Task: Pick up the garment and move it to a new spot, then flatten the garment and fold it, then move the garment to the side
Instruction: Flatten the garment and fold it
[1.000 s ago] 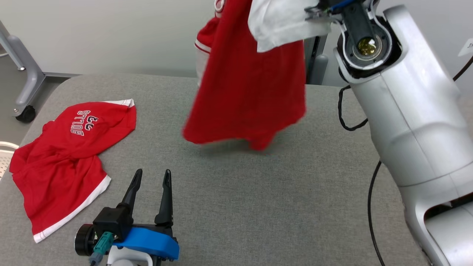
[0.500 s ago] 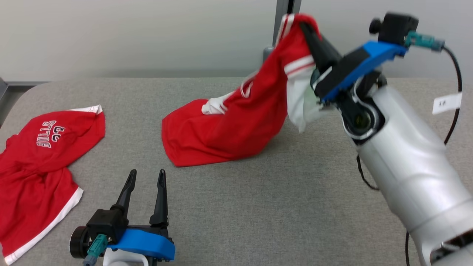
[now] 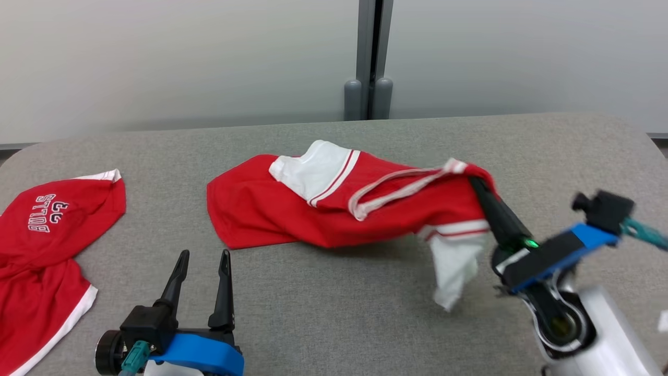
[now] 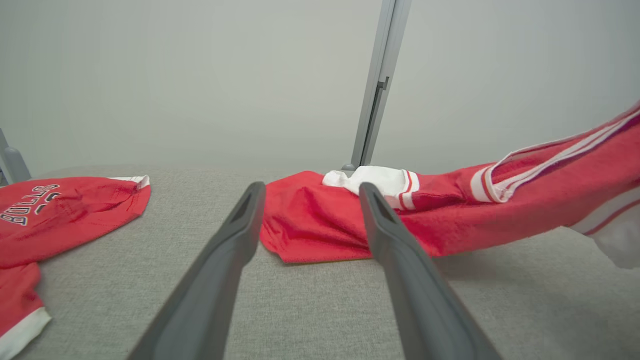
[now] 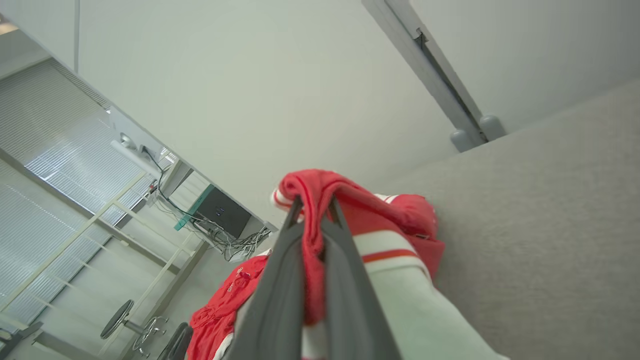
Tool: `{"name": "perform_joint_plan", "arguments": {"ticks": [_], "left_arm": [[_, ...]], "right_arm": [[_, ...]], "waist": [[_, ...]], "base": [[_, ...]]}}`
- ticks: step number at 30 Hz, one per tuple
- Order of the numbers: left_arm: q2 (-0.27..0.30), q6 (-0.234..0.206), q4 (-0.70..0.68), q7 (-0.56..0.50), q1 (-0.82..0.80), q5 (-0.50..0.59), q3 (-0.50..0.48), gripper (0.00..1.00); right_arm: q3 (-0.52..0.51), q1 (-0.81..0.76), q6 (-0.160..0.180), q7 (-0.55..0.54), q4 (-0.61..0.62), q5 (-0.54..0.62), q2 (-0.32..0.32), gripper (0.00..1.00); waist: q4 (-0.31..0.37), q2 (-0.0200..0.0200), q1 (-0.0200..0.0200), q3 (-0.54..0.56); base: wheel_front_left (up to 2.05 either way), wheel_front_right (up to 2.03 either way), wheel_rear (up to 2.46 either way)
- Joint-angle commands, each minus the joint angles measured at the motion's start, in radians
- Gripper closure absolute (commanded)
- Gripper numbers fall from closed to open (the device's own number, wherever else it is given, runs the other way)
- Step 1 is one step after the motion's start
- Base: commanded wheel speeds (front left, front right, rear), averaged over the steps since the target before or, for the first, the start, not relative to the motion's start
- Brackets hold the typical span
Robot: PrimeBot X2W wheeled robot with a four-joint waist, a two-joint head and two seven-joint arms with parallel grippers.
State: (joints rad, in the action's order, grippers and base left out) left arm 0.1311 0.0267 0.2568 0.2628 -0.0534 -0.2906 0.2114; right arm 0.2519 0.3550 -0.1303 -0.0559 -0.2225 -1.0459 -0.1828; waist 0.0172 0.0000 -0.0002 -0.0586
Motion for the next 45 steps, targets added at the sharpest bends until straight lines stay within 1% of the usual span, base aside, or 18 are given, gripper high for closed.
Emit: {"name": "perform_joint_plan", "arguments": {"ticks": [1,2,4,7,10,13,14,15,20,23,26,29,36,42,45], "left_arm": [[0.004,0.000,-0.004,0.003,0.001,0.003,0.005,0.00],[0.005,0.000,-0.004,0.003,-0.001,0.004,0.006,0.00],[0.005,0.002,-0.006,0.003,-0.011,0.006,0.010,0.00],[0.006,0.006,-0.006,0.003,-0.029,0.008,0.014,0.00],[0.008,0.014,-0.003,0.003,-0.047,0.011,0.022,0.00],[0.008,0.017,0.000,0.001,-0.066,0.015,0.034,0.00],[0.007,0.017,0.000,0.000,-0.073,0.018,0.038,0.00],[0.009,0.018,0.000,0.000,-0.079,0.019,0.040,0.00],[0.010,0.018,0.008,-0.001,-0.095,0.020,0.047,0.00],[0.012,0.013,0.013,-0.001,-0.088,0.015,0.044,0.00],[0.013,0.009,0.019,0.000,-0.072,0.010,0.042,0.00],[0.014,0.003,0.025,0.000,-0.058,0.003,0.038,0.00],[0.025,-0.002,0.022,0.002,-0.022,-0.010,0.021,0.00],[0.035,-0.013,0.004,0.003,0.002,-0.017,0.007,0.00],[0.038,-0.017,-0.001,0.003,0.011,-0.017,0.006,0.00]], "right_arm": [[-0.029,-0.029,-0.001,-0.007,0.010,0.026,0.006,1.00],[-0.074,-0.057,-0.001,-0.019,0.020,0.063,0.014,1.00],[-0.163,-0.096,-0.001,-0.051,0.020,0.123,0.050,1.00],[-0.283,-0.094,-0.001,-0.099,-0.023,0.224,0.082,1.00],[-0.360,-0.038,-0.001,-0.121,-0.090,0.323,0.105,1.00],[-0.412,0.015,-0.001,-0.112,-0.182,0.409,0.112,1.00],[-0.414,0.034,-0.001,-0.103,-0.208,0.453,0.106,0.97],[-0.419,0.055,-0.001,-0.089,-0.236,0.485,0.100,0.00],[-0.431,0.124,-0.001,0.014,-0.331,0.637,0.074,0.00],[-0.408,0.124,-0.001,0.072,-0.341,0.726,0.051,0.00],[-0.389,0.088,-0.001,0.116,-0.334,0.811,0.040,0.00],[-0.379,0.040,-0.001,0.155,-0.303,0.880,0.041,0.00],[-0.385,-0.133,-0.001,0.199,-0.173,0.992,0.091,0.00],[-0.385,-0.261,-0.001,0.207,-0.049,1.005,0.126,0.00],[-0.373,-0.303,-0.001,0.187,-0.006,0.995,0.132,0.00]], "waist": [[0.001,0.0000,0.0002,-0.002],[0.002,0.0000,0.0002,-0.005],[0.002,0.0000,0.0002,-0.012],[-0.003,0.0000,0.0002,-0.031],[-0.017,0.0000,0.0002,-0.052],[-0.037,0.0000,0.0002,-0.075],[-0.045,0.0000,0.0002,-0.082],[-0.051,0.0000,0.0002,-0.088],[-0.082,0.0000,0.0002,-0.100],[-0.085,0.0000,0.0002,-0.090],[-0.079,0.0000,0.0002,-0.070],[-0.065,0.0000,0.0002,-0.047],[-0.026,0.0000,0.0002,0.001],[-0.003,0.0000,0.0002,0.022],[0.002,0.0000,0.0002,0.028]], "base": [[0.00,0.00,0.00],[0.00,0.00,0.00],[0.00,0.00,0.00],[0.00,0.00,0.00],[0.00,0.00,0.00],[0.00,0.00,0.00],[0.00,0.00,0.00],[0.00,0.00,0.00],[0.00,0.00,0.00],[0.00,0.00,0.00],[0.00,0.00,0.00],[0.00,0.00,0.00],[0.00,0.00,0.00],[0.00,0.00,0.00],[0.00,0.00,0.00]]}}
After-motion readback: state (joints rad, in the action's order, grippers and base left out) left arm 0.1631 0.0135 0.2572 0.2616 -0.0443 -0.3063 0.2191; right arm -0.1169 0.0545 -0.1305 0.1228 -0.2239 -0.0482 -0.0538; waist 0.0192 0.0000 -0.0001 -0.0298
